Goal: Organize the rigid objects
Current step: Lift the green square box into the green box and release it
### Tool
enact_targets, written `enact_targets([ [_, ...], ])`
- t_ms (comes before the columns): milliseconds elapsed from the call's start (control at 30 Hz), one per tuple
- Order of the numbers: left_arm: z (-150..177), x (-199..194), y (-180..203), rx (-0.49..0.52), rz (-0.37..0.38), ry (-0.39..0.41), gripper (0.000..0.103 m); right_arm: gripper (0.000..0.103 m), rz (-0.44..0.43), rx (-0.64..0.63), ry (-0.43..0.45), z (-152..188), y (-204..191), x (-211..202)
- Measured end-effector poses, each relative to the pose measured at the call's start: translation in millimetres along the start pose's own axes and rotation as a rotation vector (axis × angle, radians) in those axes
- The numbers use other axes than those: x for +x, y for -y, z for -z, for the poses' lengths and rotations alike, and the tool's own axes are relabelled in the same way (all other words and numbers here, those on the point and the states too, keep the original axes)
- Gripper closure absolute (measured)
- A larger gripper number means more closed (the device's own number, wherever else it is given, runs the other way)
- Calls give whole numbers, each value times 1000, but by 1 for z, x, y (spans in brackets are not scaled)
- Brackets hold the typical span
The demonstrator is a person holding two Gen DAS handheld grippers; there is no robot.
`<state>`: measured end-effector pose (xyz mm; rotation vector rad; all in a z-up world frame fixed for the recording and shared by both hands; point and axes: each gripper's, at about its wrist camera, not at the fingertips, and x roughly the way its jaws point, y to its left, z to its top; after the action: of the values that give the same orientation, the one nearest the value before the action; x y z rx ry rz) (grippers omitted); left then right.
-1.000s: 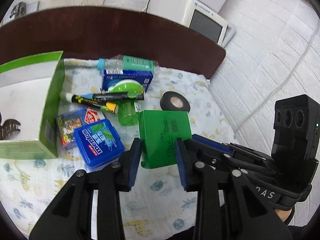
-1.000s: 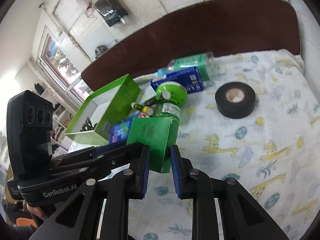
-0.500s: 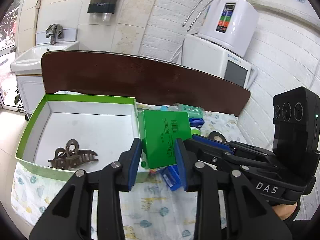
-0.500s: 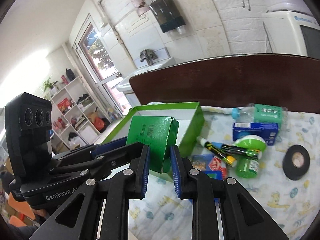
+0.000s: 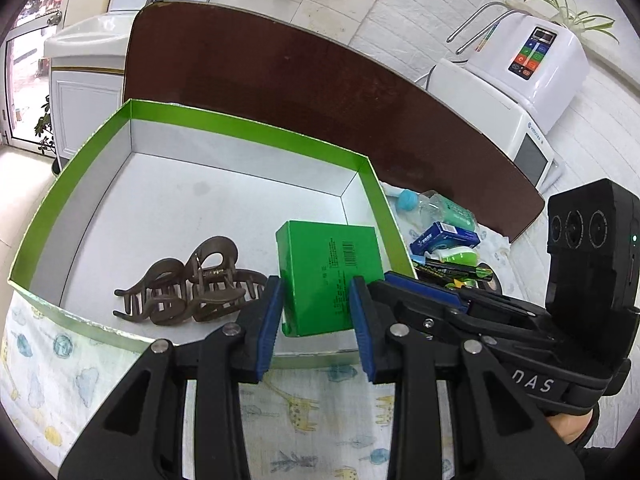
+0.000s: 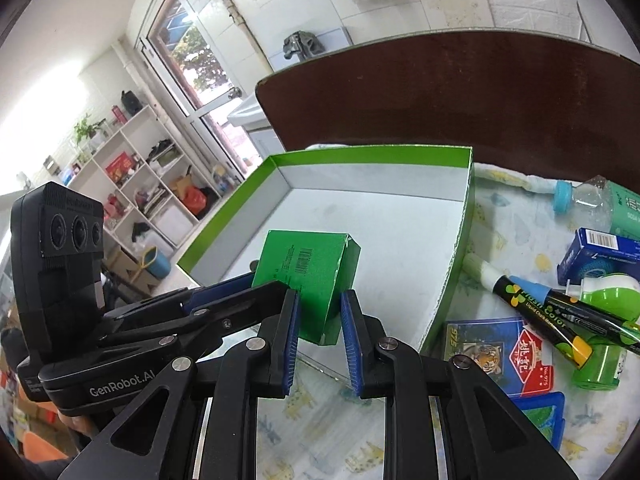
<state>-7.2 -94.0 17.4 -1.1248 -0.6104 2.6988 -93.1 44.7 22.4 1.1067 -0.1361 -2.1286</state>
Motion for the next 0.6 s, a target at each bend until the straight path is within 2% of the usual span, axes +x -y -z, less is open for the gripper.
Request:
enact_targets([
  [233,0,3,-8,2,2,-11,72,78,28,28,-63,4,5,19],
  [300,1,2,-8,4,-10,-13,69,78,32,33,-75,3,4,19],
  [433,2,-5,-2,13,-57,8,50,78,11,56,-73,8,7,12],
  [600,0,-19,28,51,-12,38,49,78,15,60,-41,13,9,-11],
])
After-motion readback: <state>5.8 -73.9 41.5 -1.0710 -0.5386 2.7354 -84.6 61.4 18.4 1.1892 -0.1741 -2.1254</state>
